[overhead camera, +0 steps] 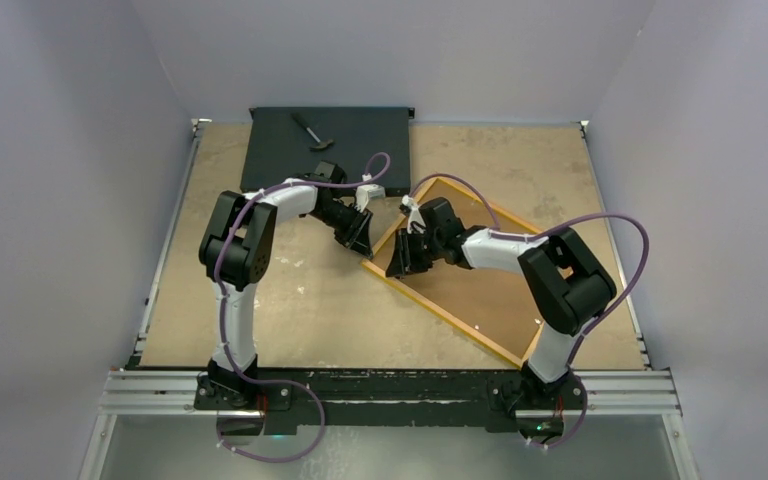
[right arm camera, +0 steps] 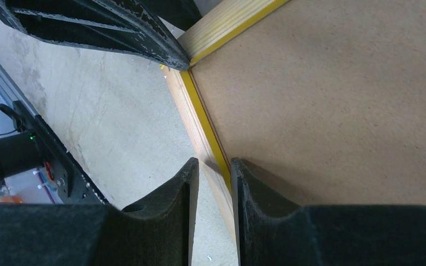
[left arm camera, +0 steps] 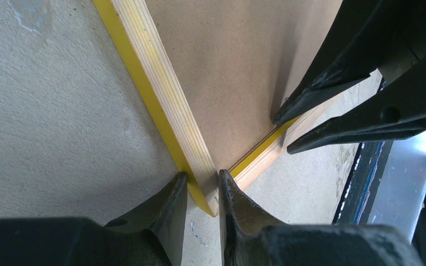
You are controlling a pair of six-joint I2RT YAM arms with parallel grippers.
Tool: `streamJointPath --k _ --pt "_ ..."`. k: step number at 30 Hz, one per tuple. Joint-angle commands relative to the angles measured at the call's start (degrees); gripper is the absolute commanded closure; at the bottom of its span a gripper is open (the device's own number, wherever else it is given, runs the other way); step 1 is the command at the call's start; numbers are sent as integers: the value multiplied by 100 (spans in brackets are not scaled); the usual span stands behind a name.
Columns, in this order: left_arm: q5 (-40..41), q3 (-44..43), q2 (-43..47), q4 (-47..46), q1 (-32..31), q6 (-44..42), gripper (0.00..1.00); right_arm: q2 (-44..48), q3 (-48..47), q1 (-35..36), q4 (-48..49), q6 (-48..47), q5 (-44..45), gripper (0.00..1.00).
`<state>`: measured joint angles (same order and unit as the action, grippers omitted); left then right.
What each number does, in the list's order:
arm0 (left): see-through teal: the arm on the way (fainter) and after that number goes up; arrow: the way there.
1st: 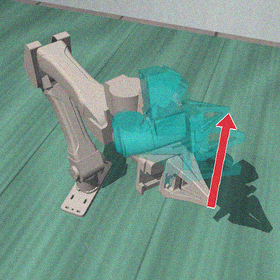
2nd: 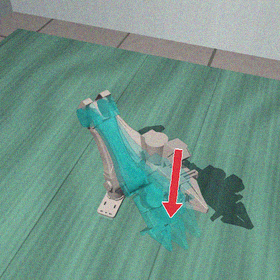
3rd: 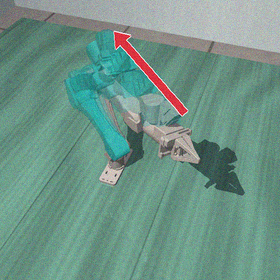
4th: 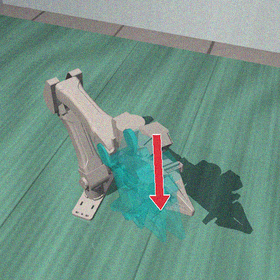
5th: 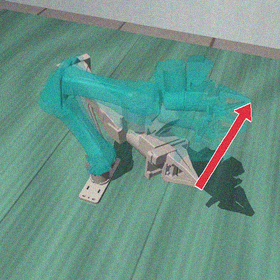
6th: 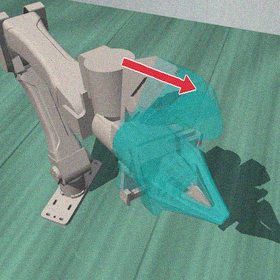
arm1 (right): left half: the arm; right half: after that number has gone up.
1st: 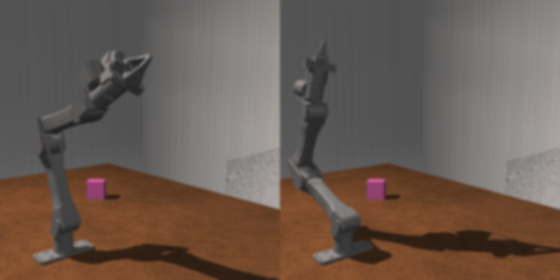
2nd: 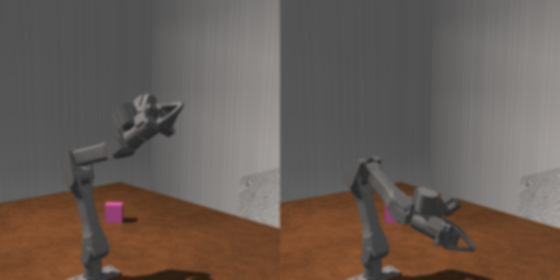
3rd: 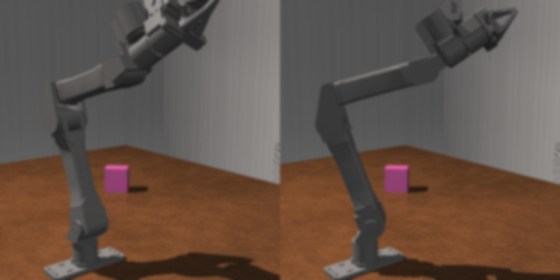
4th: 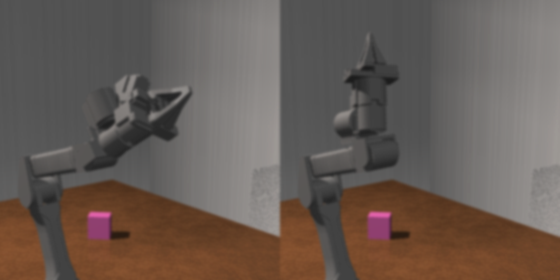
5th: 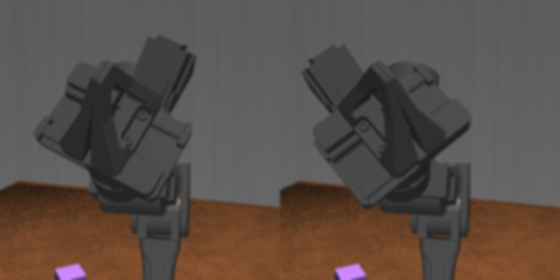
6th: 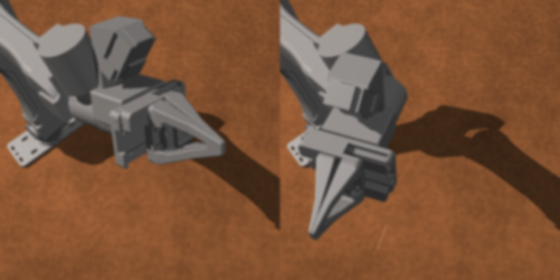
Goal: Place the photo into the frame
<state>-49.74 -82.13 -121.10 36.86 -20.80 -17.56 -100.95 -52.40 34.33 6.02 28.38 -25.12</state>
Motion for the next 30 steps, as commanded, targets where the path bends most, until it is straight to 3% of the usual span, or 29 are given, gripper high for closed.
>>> streamJointPath --k 1,13,30 --pt "-203 -154 -96 57 -69 -168 86 -199 -161 48 -592 -400 -169 69" --pt "236 -129 -194 -84 -206 -141 88 -31 -227 39 -1308 -758 35 69" --pt "761 -90 -373 -146 -302 -130 91 51 -122 52 -1504 -1021 -326 69"
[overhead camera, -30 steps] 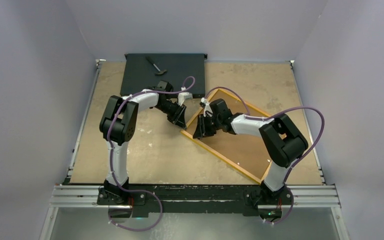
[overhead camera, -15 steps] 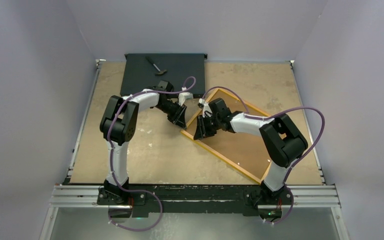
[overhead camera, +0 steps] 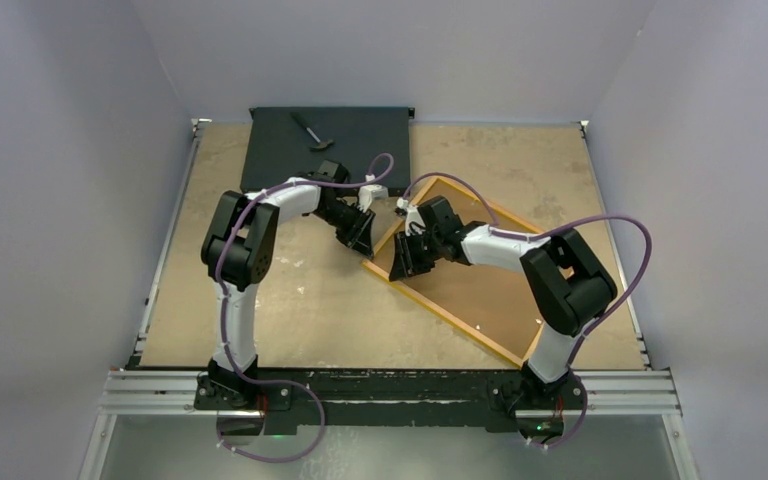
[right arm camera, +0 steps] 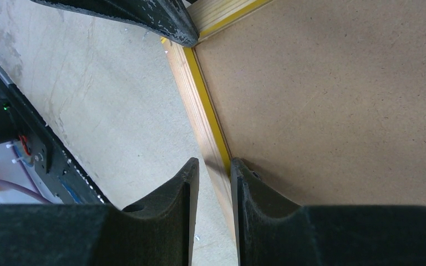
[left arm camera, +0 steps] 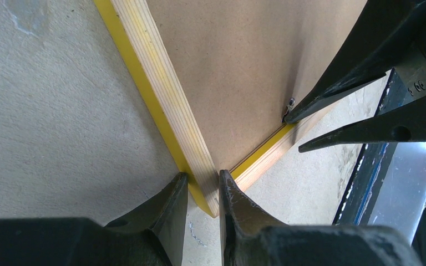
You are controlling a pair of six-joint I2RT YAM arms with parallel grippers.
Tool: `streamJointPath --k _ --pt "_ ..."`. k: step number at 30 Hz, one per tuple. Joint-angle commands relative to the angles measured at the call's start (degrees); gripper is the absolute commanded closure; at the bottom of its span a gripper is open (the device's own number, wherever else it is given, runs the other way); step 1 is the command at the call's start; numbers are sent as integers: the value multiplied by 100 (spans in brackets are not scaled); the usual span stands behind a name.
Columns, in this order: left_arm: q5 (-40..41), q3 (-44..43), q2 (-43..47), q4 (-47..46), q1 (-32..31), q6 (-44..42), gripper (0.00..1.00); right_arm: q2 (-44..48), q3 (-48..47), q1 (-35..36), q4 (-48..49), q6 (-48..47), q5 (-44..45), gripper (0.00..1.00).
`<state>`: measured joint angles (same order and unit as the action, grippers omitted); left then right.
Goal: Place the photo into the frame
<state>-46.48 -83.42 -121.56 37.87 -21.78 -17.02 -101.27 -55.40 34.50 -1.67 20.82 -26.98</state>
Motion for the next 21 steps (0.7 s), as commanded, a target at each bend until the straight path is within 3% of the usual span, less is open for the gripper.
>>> streamJointPath --k 1,9,10,12,13,17,21 --pt "433 48 -320 -246 -204 -192 91 84 204 45 -711 -259 -189 69" --pt "427 103 -295 -267 -199 -184 92 -264 336 109 -407 -158 -470 71" --pt "432 111 -283 -263 -199 -189 92 -277 343 109 -420 -136 -466 76" --pt "446 139 -268 -258 -201 -205 93 -227 396 109 -424 -99 -430 97" --pt "442 141 -264 -254 -196 -212 93 -193 419 113 -455 -78 -400 100" --pt "440 125 -272 -240 -199 -207 93 -97 460 109 -492 -26 -213 100" --pt "432 124 -242 -210 -196 -214 93 54 435 110 -496 -8 -241 90"
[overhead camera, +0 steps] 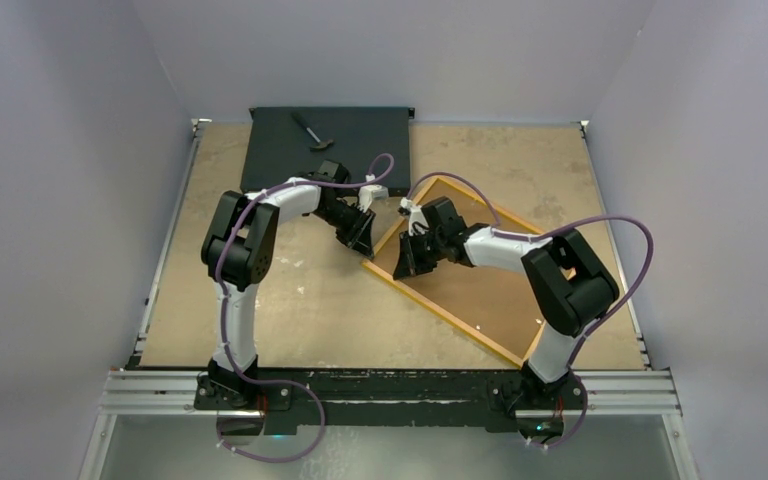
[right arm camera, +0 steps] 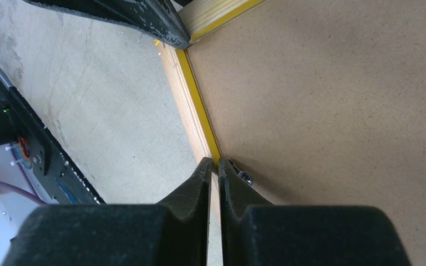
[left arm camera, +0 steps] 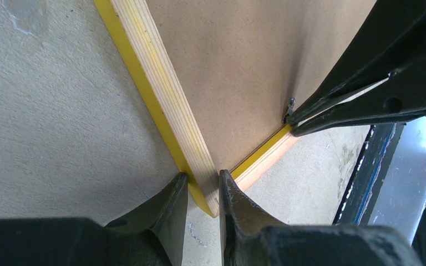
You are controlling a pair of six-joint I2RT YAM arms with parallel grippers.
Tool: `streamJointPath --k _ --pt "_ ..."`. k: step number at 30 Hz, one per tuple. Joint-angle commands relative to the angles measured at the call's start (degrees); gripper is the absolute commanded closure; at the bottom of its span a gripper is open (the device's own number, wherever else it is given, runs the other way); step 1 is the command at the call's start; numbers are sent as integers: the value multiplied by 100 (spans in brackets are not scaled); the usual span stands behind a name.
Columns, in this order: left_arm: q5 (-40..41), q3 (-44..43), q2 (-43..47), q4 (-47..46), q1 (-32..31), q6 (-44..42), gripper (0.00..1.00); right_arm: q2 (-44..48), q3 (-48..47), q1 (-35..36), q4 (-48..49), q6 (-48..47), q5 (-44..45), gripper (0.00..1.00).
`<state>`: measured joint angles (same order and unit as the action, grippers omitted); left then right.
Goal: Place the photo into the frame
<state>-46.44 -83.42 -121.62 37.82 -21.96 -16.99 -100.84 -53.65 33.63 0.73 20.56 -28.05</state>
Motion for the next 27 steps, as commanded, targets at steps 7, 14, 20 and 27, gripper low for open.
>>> streamJointPath --k 7,14,20,27 --pt "475 134 -218 -162 -178 -255 94 152 221 199 -863 -132 -86 66" --pt "464 29 -213 -138 -163 -242 94 340 475 205 -1006 -162 6 61" --pt "315 6 -192 -84 -147 -213 95 301 537 214 -997 -39 -143 61" --pt "-246 -368 221 144 99 -29 94 1453 -161 -472 -783 782 557 54"
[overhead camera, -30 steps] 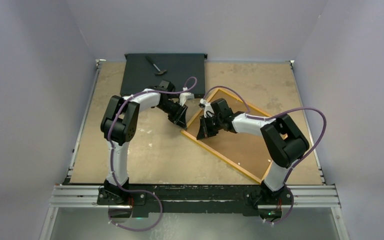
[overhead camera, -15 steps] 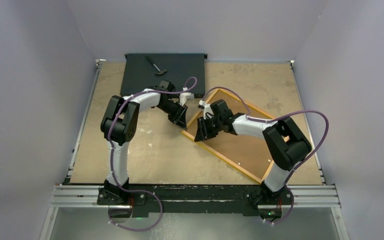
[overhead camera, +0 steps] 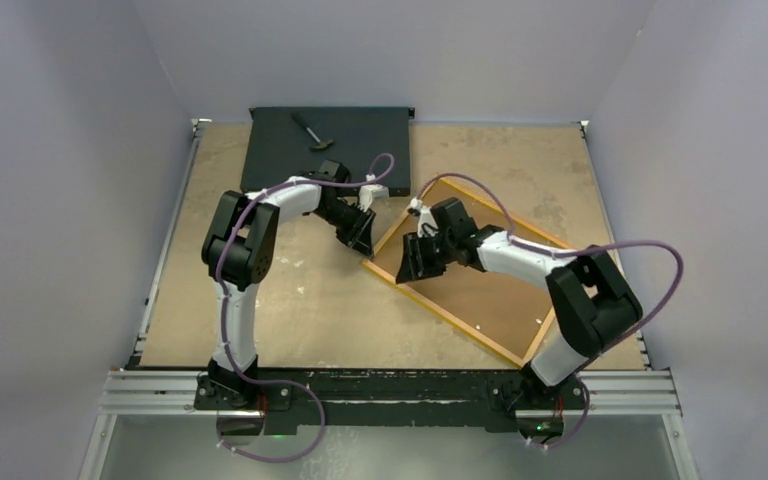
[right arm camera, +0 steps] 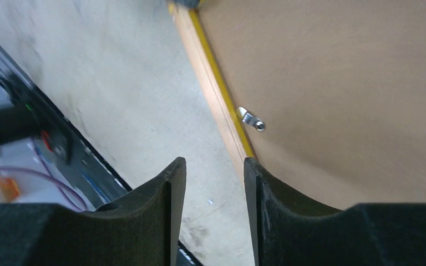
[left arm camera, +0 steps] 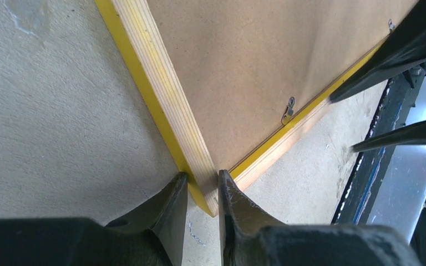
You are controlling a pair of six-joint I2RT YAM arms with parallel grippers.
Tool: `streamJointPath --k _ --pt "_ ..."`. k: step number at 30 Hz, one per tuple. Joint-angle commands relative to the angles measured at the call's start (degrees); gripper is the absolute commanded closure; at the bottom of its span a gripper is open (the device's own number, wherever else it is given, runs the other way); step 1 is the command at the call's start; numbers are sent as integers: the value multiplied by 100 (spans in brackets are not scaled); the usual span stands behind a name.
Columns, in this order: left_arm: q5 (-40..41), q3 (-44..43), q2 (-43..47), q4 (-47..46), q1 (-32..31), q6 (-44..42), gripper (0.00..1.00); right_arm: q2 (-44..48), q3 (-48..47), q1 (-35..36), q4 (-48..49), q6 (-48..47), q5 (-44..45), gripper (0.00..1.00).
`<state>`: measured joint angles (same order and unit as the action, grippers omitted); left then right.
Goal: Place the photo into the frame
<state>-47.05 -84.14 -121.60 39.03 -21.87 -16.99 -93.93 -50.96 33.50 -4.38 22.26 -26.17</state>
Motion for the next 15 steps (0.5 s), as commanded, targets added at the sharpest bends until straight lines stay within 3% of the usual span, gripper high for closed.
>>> streamJointPath --k 1,5,8,12,15 --pt "-232 -357 250 26 141 2 94 916 -446 -695 -276 825 545 54" --pt "-272 -492 241 -53 244 39 94 1504 -301 -1841 -967 1616 1428 51" --pt "-292 -539 104 -133 253 64 94 1796 -89 -2814 -1453 1910 2018 43" --pt "-359 -565 -11 -219 271 74 93 2005 398 -3755 -1224 2091 1932 37" --pt "-195 -472 -74 -415 273 100 93 1868 388 -3964 -840 2376 2137 36"
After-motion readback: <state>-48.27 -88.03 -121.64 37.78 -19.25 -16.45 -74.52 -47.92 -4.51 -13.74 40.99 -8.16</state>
